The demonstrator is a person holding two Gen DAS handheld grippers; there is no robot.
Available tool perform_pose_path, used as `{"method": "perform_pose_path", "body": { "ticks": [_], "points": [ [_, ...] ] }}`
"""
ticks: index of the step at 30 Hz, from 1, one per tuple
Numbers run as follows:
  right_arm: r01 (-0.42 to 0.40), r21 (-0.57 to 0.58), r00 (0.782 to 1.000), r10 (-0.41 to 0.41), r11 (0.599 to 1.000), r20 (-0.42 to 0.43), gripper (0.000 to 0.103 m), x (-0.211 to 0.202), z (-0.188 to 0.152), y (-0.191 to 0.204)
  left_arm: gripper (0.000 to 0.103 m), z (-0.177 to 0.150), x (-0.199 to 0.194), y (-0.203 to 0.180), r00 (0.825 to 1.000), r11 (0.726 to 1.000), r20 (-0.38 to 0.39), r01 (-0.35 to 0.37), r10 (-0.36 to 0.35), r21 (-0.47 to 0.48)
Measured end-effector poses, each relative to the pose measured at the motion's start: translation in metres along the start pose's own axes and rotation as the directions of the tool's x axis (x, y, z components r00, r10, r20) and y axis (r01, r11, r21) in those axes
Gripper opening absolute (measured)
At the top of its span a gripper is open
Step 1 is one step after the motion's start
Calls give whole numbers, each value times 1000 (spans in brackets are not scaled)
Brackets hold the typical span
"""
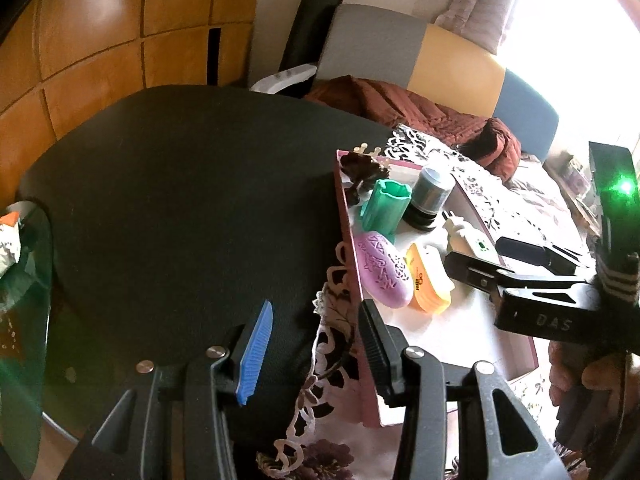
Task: Organize rigid objects
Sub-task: 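Carry the yellow whistle into the tray and open the right gripper, then move both grippers back over the remaining toys on the cloth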
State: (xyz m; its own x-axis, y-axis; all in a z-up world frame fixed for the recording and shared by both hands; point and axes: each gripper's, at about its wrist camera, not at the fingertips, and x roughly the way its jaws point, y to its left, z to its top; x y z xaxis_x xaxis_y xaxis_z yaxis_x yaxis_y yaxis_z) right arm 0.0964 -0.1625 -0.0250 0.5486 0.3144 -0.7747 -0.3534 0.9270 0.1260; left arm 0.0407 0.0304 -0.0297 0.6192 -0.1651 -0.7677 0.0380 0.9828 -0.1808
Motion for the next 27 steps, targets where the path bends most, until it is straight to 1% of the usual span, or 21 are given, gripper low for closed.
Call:
{"method": "perform_pose_path", "body": {
  "ticks": [5,7,8,11,16,21,27],
  "points": [
    [14,13,999,-15,1000,46,93,-18,-4,-4,45,0,-4,-7,1000,1000,9,0,0,25],
    [23,10,998,-24,1000,66,98,-26,-4,-6,45,0,-5,-10,1000,999,12,2,-2,34],
    [33,8,997,-33,999,76,99,-30,-5,-8,45,0,-6,-12,1000,999,12,4,-4,41],
    [52,13,994,-53,999,91,99,-40,-7,-16,45,0,-8,-18,1000,998,15,7,-8,59],
    [63,58,992,-69,996,101,99,-54,-12,-36,45,-1,-11,-27,1000,996,20,12,-14,88],
    [113,101,985,-125,989,118,102,-71,-21,-64,45,0,-13,-40,1000,992,20,17,-20,129],
    [198,196,971,-220,961,98,103,-90,-42,-119,45,-1,-11,-54,999,985,1,49,-50,166]
  ]
}}
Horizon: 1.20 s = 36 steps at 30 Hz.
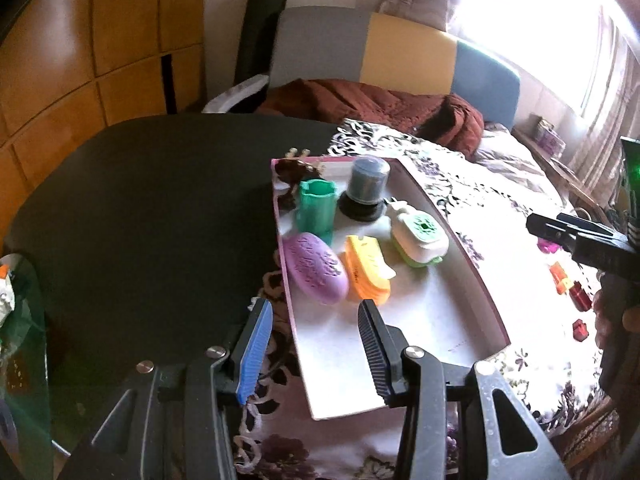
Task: Organize rigid objects
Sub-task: 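Move both grippers back over the remaining toys on the cloth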
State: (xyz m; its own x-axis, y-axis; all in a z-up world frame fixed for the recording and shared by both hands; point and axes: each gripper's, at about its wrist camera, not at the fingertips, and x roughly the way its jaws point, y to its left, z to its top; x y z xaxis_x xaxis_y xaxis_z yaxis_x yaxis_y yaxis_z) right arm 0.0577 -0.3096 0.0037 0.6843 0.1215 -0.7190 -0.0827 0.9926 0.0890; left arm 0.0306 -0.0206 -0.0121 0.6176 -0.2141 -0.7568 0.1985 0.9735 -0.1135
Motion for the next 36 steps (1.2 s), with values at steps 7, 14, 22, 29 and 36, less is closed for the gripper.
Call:
{"method": "perform_pose_path", "body": {
  "ticks": [7,14,22,29,36],
  "points": [
    [166,125,986,-164,978,-29,103,-14,-12,-86,45,-1,8,-5,998,999,-40,37,-38,-21],
    [340,336,937,-346,878,-44,103,-45,-24,-182,45,5,3,-15,997,997,-19,74,-74,11],
    [419,657,883,-449,627,-136,103,-63,-68,-278,45,29,-7,-64,988,980,10,154,-156,130],
    [354,756,913,-379,551,-151,103,-64,-84,-296,45,44,10,-144,965,933,-43,263,-260,247],
    [328,773,925,-352,543,-145,103,-62,-90,-295,45,55,48,-238,953,842,-111,302,-282,448]
  ]
}}
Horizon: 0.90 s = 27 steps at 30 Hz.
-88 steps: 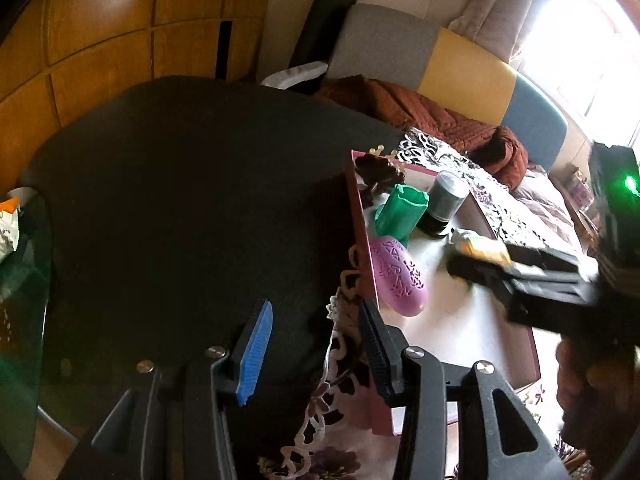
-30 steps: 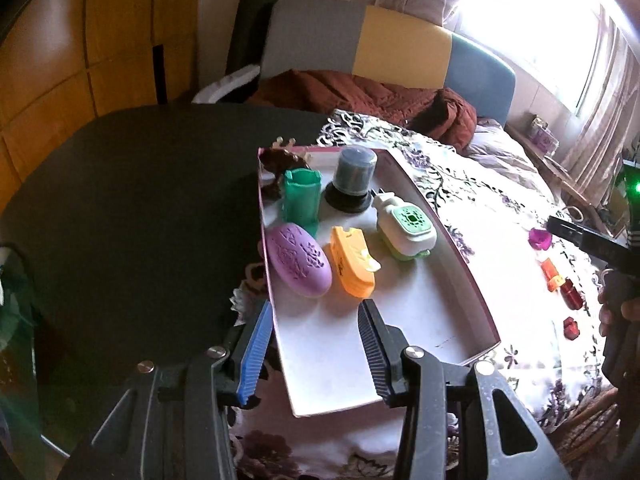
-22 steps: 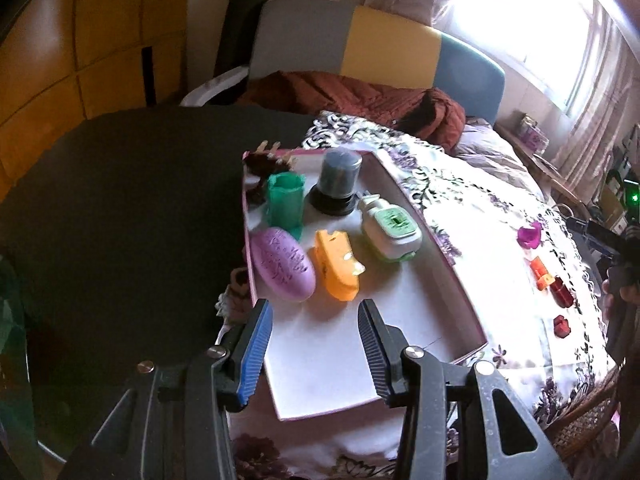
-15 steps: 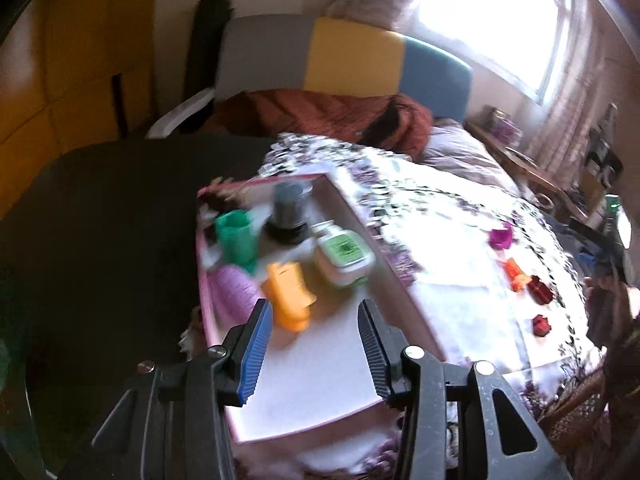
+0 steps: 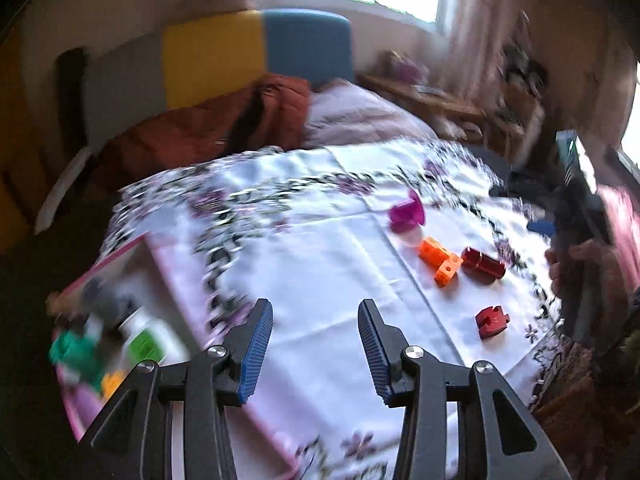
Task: Organize rigid objects
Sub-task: 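Move both grippers back over the remaining toys on the cloth, then grasp the magenta cup with the left gripper while the right grasps the red cylinder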
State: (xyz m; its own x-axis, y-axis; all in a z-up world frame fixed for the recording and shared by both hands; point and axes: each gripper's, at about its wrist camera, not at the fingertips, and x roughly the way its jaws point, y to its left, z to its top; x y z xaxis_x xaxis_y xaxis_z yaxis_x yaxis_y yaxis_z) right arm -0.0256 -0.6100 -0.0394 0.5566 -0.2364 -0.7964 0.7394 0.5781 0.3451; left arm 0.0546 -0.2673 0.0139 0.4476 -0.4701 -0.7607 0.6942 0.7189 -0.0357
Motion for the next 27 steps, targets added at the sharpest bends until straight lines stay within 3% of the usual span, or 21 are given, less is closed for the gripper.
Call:
{"method": "perform_pose_path", "body": {
  "ticks": [8,15,22,27],
  "points": [
    [-50,27,999,50,998,-12,103,0,1,-2,45,39,79,-47,992,982,-107,83,-65,171],
    [-92,31,995,93,995,-34,103,2,1,1,45,73,127,-74,985,953,-137,137,-102,272],
    [-121,37,991,123,992,-56,103,5,1,1,46,96,166,-97,970,887,-181,225,-163,405],
    [-145,51,987,148,988,-60,103,5,1,-1,47,101,187,-111,962,814,-215,260,-170,520]
  ]
}}
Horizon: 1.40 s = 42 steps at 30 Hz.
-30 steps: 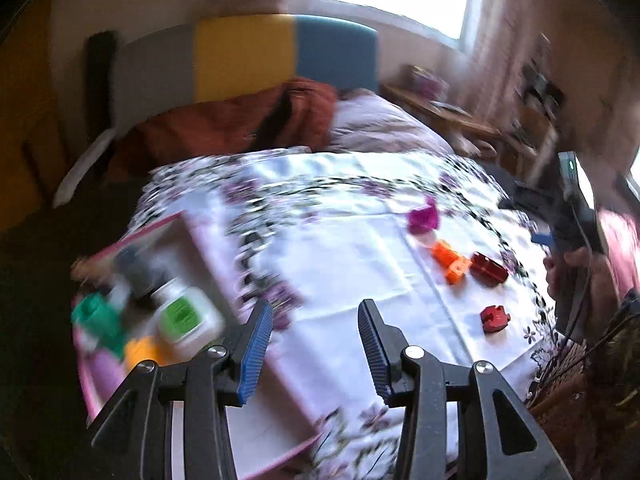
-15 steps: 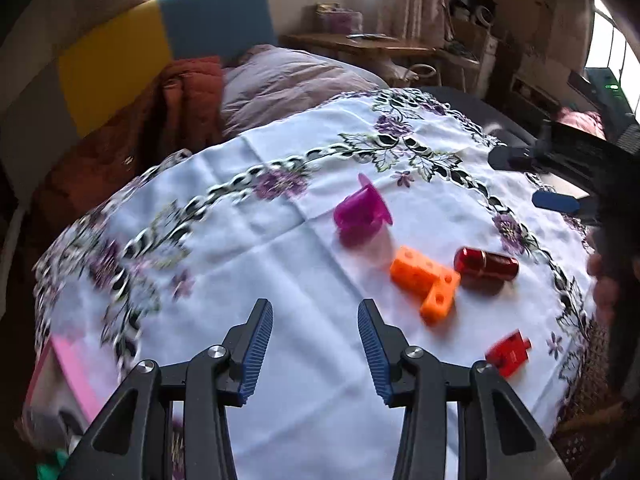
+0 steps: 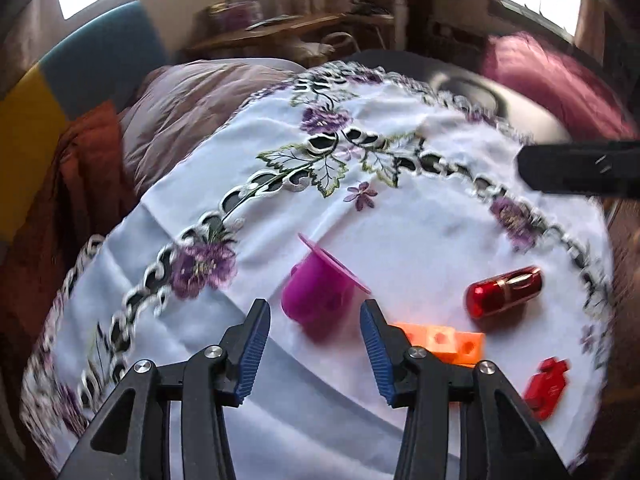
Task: Organize rigid objects
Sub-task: 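Grasp the magenta cup with the left gripper while the right grasps the red cylinder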
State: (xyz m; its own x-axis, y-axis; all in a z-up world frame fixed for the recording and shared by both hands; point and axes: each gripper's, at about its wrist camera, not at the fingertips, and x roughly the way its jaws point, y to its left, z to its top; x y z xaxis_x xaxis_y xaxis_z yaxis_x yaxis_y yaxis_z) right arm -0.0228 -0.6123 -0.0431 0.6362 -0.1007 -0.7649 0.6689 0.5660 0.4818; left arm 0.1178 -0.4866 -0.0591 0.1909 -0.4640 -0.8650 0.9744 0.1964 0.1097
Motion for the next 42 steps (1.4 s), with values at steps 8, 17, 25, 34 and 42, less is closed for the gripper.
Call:
{"method": "perform_pose_path", "body": {
  "ticks": [8,17,25,34,42],
  "points": [
    [-6,7,1000,6,1000,0,103,1,0,0,46,17,30,0,995,995,-7,96,-96,26],
    [-2,4,1000,2,1000,6,103,1,2,-1,32,-11,21,9,990,953,38,141,-136,-267],
    [-41,5,996,41,999,-75,103,14,-2,-1,32,-66,-52,2,998,906,66,49,-23,-420],
    [-14,-73,981,-1,997,-194,103,33,-13,8,32,-121,-138,-13,986,866,158,35,51,-499],
    [14,-345,962,-106,938,-250,73,8,-6,28,32,-171,-182,-23,976,844,207,52,71,-534]
  ]
}}
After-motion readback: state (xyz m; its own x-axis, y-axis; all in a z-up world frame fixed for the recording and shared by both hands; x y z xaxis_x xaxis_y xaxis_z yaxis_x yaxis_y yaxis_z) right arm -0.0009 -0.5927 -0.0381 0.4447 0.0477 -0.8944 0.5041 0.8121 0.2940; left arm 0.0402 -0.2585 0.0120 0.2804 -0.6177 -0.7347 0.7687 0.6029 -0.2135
